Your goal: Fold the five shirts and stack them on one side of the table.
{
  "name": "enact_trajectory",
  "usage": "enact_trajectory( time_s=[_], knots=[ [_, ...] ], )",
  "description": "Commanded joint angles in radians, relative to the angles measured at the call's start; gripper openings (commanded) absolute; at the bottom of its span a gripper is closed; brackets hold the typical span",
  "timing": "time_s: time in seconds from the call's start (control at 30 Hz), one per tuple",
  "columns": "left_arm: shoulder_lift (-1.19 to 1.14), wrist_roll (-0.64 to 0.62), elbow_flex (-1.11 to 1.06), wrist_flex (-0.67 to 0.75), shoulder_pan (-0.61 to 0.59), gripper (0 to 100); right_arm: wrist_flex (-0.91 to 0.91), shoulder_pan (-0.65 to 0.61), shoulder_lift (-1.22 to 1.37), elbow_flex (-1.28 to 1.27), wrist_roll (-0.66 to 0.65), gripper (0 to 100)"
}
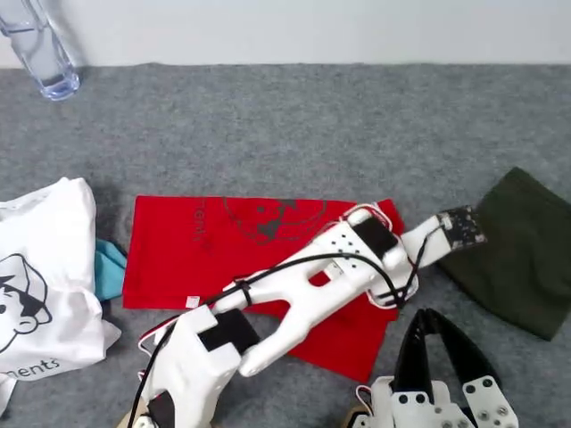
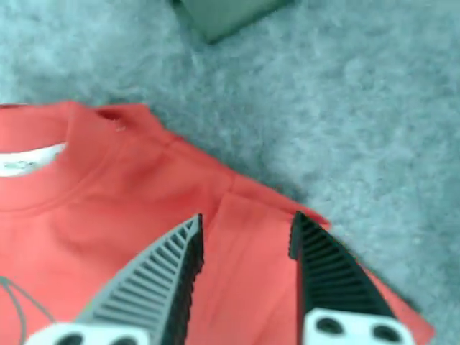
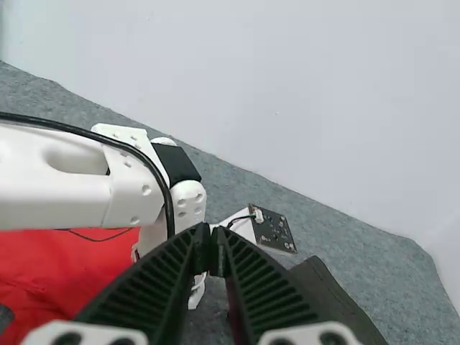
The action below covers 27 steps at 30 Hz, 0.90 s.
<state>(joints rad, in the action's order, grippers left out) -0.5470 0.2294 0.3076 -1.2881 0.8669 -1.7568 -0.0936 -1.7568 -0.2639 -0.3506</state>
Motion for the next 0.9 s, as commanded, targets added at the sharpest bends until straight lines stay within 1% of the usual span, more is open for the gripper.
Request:
enact_trajectory(
  time_s=[0.0,0.13,0.3,0.4,0.43,0.53,0.63,0.87],
  knots=[
    [-0.018,0.003,0.039,0.014,-0.031,19,-0.038,-0.085,-0.058,0.055,0.011,0.9],
    [-0.095,0.006,0.041,0.012,-0.055,18,-0.038,-0.085,-0.058,0.055,0.011,0.9],
    [-0.138,0.008,0.068,0.012,-0.060,10,-0.036,-0.085,-0.058,0.055,0.011,0.9],
    [-0.130,0.011,0.076,0.012,-0.055,2,-0.036,-0.085,-0.058,0.055,0.011,0.9],
    [-0.126,0.021,0.079,0.006,-0.054,1,-0.036,-0.085,-0.058,0.055,0.011,0.9],
    [-0.104,0.055,0.084,-0.044,-0.043,1,-0.036,-0.085,-0.058,0.055,0.011,0.9],
    [-0.072,0.061,0.084,-0.083,-0.038,1,-0.036,-0.085,-0.058,0.054,0.011,0.9],
    [0.021,0.061,0.084,-0.100,-0.046,1,-0.036,-0.085,-0.058,0.054,0.012,0.9]
  ],
)
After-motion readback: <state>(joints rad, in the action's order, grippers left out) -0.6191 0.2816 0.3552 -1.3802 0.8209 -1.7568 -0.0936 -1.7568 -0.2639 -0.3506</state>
